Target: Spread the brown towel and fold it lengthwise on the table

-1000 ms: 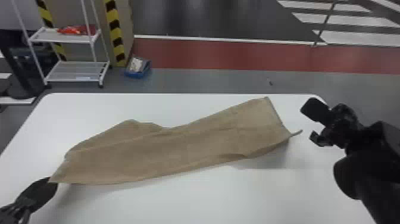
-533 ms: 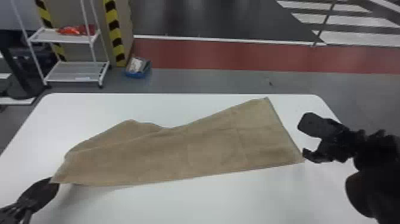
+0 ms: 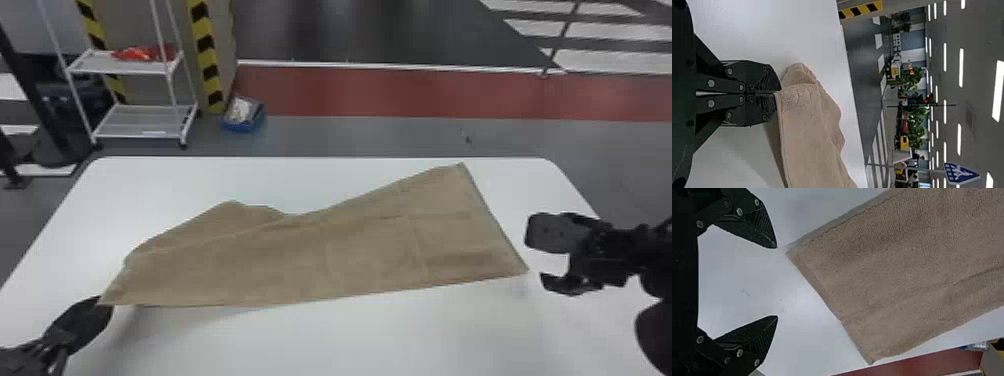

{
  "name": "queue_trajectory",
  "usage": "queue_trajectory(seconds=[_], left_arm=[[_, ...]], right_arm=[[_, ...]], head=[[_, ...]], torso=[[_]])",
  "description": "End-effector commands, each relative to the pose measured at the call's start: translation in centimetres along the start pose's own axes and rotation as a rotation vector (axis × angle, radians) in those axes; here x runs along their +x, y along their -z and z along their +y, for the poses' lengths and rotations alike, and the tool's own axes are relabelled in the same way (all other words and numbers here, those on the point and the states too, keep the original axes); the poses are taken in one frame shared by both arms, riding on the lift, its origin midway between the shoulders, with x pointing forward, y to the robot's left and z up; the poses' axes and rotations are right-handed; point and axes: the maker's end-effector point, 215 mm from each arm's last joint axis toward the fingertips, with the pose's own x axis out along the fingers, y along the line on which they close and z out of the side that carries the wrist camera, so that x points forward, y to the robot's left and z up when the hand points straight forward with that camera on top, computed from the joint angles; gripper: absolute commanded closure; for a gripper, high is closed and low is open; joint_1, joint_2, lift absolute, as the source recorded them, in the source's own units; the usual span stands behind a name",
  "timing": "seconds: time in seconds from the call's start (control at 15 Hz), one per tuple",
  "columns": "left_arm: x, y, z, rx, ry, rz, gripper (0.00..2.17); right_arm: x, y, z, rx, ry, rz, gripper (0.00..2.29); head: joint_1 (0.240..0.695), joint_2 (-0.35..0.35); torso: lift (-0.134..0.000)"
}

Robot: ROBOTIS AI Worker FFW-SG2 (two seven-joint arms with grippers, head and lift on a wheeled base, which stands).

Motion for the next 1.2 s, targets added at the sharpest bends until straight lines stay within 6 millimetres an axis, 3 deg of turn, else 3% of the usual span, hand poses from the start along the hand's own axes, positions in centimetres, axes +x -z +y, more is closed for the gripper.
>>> queue_trajectory(seconds=[0.0,0.2,0.33,0.67,0.8,1.13], left_arm=[[0.1,-0.1,-0.2,0.0,0.002,-0.001,1.71],[0.2,0.0,-0.3,0.005,0.003,0.003,1.71],[0.1,0.0,-0.2,0.007,-0.002,0.005,1.71],[0.1,0.0,0.0,0.006,-0.008,0.005,1.71],[0.3,0.0,0.0,0.003,-0.008,0.003,1.71],[0.6,0.2,0.1,-0.003,-0.009,0.003,1.71]], right_arm=[[0.5,0.9,0.7,-0.033,-0.027,0.015,0.29],[1.7,0.0,2.0,-0.059,-0.079,0.019,0.4],[2.4,-1.3,1.8,-0.072,-0.091,0.007,0.45],[2.7,-3.2,2.3,-0.086,-0.128,-0.015,0.53],[2.6,-3.5,3.0,-0.092,-0.16,-0.015,0.75],[2.8,-3.2,4.0,-0.079,-0.209,-0.004,0.77]], head=[[0.695,-0.073],[0.695,-0.084],[0.695,-0.079],[0.695,-0.049],[0.695,-0.036],[0.695,-0.028]], torso=[[-0.124],[-0.124],[-0.124],[-0.124],[-0.124],[-0.124]])
